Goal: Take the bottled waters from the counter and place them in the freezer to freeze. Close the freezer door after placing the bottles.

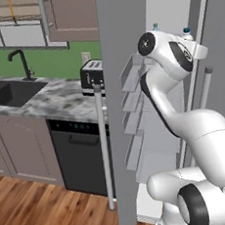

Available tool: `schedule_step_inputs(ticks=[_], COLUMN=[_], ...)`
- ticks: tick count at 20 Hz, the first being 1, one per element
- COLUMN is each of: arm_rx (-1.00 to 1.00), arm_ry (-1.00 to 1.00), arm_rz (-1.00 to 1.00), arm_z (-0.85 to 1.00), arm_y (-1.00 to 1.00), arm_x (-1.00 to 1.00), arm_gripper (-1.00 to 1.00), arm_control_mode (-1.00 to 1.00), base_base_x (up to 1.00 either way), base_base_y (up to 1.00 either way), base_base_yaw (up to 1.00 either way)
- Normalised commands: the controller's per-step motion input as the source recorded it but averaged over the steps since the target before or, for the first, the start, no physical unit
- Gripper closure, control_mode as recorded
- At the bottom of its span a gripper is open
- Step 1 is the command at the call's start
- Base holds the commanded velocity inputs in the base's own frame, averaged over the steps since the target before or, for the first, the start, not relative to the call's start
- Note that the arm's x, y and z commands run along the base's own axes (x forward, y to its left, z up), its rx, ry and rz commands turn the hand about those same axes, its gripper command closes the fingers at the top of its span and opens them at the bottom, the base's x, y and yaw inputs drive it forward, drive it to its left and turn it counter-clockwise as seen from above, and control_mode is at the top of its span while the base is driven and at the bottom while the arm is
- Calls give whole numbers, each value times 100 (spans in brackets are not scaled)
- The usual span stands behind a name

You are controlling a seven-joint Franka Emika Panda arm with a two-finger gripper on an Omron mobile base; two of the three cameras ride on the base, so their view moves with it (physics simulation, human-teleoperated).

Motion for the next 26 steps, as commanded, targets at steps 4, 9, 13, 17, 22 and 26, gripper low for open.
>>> schedule_step_inputs(ticks=[4, 9, 13, 17, 22, 26], arm_rx=[10, 2, 0, 0, 0, 0], arm_ry=[0, 0, 0, 0, 0, 0], arm_rz=[0, 0, 0, 1, 0, 2], arm_z=[11, 16, 0, 0, 0, -6], arm_y=[0, 4, 5, 0, 0, 0], arm_x=[29, 25, 29, 39, 43, 35], arm_gripper=[100, 100, 100, 100, 100, 100], arm_control_mode=[-100, -100, -100, -100, -100, -100], base_base_x=[0, 0, 0, 0, 0, 0], base_base_y=[0, 0, 0, 0, 0, 0], base_base_yaw=[0, 0, 0, 0, 0, 0])
